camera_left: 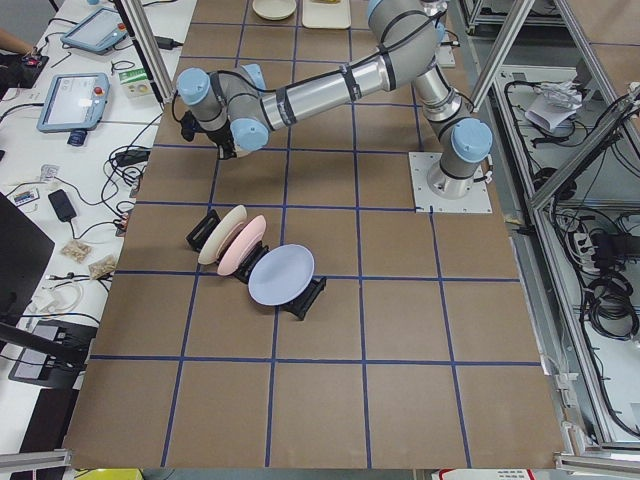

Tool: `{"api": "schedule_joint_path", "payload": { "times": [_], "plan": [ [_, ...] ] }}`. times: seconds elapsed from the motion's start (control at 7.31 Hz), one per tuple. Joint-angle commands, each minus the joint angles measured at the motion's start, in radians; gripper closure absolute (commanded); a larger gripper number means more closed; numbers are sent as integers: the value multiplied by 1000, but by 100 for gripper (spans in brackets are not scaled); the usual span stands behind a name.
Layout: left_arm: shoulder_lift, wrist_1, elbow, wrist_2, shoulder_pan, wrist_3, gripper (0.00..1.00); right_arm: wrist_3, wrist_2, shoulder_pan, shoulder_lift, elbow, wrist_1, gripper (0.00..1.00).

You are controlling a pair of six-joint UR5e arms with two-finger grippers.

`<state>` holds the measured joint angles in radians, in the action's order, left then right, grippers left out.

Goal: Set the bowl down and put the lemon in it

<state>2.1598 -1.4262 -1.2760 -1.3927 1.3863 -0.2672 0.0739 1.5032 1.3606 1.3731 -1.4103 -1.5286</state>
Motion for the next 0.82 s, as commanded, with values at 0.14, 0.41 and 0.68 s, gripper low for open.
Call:
{"api": "schedule_joint_path", "payload": {
  "times": [0.14, 0.41, 0.68],
  "plan": [
    [-107, 201, -205, 17, 227, 274, 100, -185, 70, 154, 4, -6, -4, 100],
    [-143, 440, -372, 15, 313, 428, 100, -192, 86, 184, 6, -19, -1, 100],
    [-138, 492, -425, 15, 333, 440, 100, -227, 84, 192, 7, -65, -16, 100]
  ]
}}
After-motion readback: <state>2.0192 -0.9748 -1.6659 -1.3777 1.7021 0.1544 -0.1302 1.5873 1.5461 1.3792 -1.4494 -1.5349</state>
